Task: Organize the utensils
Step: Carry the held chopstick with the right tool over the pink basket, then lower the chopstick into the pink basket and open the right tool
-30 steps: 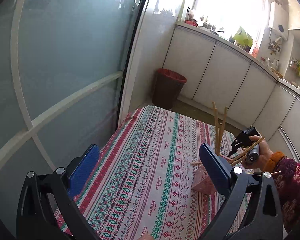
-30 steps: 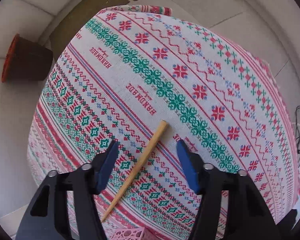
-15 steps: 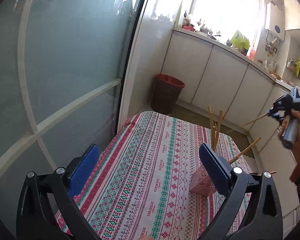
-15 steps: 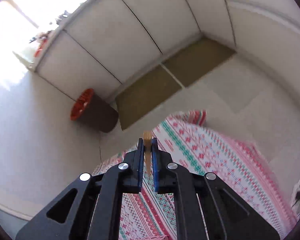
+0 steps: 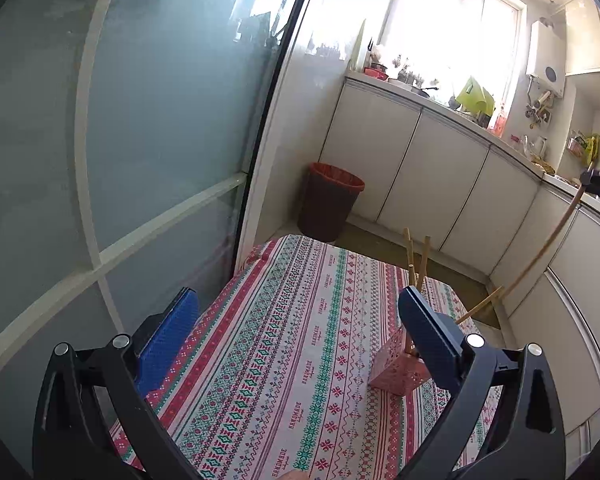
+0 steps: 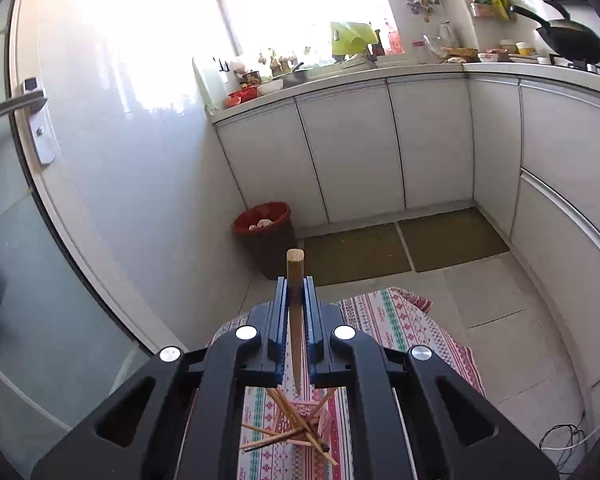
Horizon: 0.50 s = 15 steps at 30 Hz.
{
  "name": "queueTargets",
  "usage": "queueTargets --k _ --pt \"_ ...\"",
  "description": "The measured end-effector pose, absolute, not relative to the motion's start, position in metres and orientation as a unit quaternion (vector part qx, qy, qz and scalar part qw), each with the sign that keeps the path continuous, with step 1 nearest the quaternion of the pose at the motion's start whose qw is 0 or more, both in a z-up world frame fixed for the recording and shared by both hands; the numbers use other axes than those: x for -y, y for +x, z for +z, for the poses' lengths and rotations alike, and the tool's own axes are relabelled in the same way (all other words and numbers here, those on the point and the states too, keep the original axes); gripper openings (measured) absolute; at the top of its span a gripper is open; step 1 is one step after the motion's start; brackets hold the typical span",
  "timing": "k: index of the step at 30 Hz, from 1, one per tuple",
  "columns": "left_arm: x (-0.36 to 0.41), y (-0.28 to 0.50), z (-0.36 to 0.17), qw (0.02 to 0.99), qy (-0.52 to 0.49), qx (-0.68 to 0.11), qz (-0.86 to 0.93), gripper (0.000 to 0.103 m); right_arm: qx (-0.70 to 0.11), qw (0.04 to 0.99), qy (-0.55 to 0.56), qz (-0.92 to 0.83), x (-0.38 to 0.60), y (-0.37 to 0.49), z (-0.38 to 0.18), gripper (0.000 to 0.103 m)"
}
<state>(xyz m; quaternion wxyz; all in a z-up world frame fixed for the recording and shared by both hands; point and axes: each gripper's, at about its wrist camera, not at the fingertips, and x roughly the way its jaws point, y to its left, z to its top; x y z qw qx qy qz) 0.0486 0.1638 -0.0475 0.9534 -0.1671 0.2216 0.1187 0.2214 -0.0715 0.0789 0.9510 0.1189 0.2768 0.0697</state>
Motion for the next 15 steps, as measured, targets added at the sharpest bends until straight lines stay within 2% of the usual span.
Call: queueTargets --k 8,15 --pt "-0.171 0.048 -0.049 0.95 -0.18 -0.228 0.115 0.096 -0.314 0.939 0.118 0.07 0.06 0.211 0.038 0.007" --pt "-0.171 0.051 -0.051 0.949 -0.18 -0.235 0.111 0.096 -0.291 0.95 0.103 0.045 0.055 0.219 0.028 0.008"
